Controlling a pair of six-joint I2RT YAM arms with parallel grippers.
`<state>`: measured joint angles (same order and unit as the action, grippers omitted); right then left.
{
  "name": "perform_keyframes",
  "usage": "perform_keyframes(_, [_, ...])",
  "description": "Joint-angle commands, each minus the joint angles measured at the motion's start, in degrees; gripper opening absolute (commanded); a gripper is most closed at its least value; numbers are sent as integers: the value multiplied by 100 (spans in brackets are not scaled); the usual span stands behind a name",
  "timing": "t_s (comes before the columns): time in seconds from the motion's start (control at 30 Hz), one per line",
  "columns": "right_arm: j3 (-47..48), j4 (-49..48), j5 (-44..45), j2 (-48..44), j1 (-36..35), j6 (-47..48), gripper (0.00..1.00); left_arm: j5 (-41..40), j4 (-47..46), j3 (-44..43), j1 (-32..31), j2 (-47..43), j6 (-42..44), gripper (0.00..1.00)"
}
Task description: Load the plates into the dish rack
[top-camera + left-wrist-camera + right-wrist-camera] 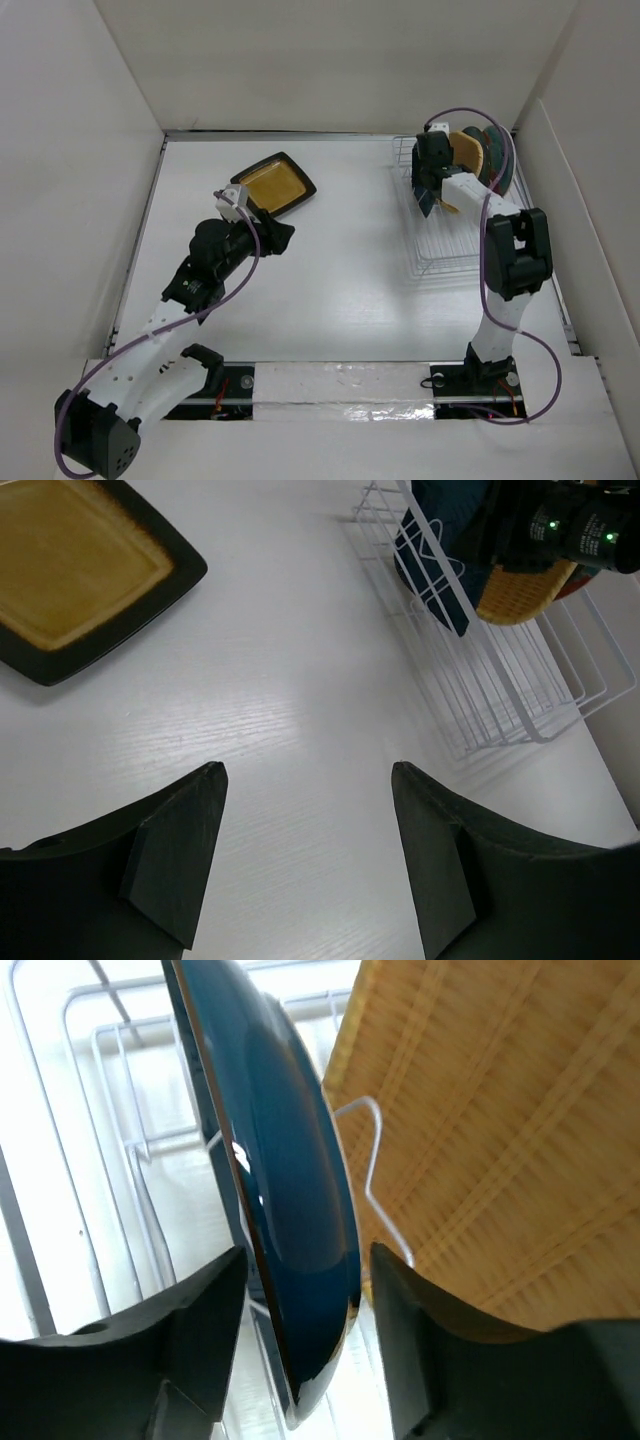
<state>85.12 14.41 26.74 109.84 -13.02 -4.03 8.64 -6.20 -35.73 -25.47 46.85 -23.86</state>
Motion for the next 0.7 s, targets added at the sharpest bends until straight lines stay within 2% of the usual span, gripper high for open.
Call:
perform_keyframes(0.0, [-258, -668, -283, -507, 62, -387, 61, -152, -251, -356, 43, 166, -304, 64])
perform_keyframes(0.03, [-346, -807, -362, -629, 62, -457, 69, -240, -233, -382, 43, 210, -321, 65])
perform_keyframes(0.17, [-724, -1072, -993, -1401, 62, -660, 84, -574, -312, -488, 348, 544, -496, 70])
perform_keyframes(0.27, [-1154, -1326, -1450, -1833, 62, -774, 92, -120, -391, -689, 849, 1035, -532, 71])
perform_keyframes(0.3, [-1295, -1379, -1557, -2139, 62, -801, 96, -22, -461, -716, 1217, 1150, -593, 71])
perform_keyframes(0.43, [-2095, -2037, -1909, -2941, 115, -941, 98, 207, -716, -752, 1791, 1808, -866, 71])
perform_keyframes(0.67, [-2992, -2593, -2498, -4065, 221, -1179, 99, -152, -646, -1515, 1958, 3408, -743, 72])
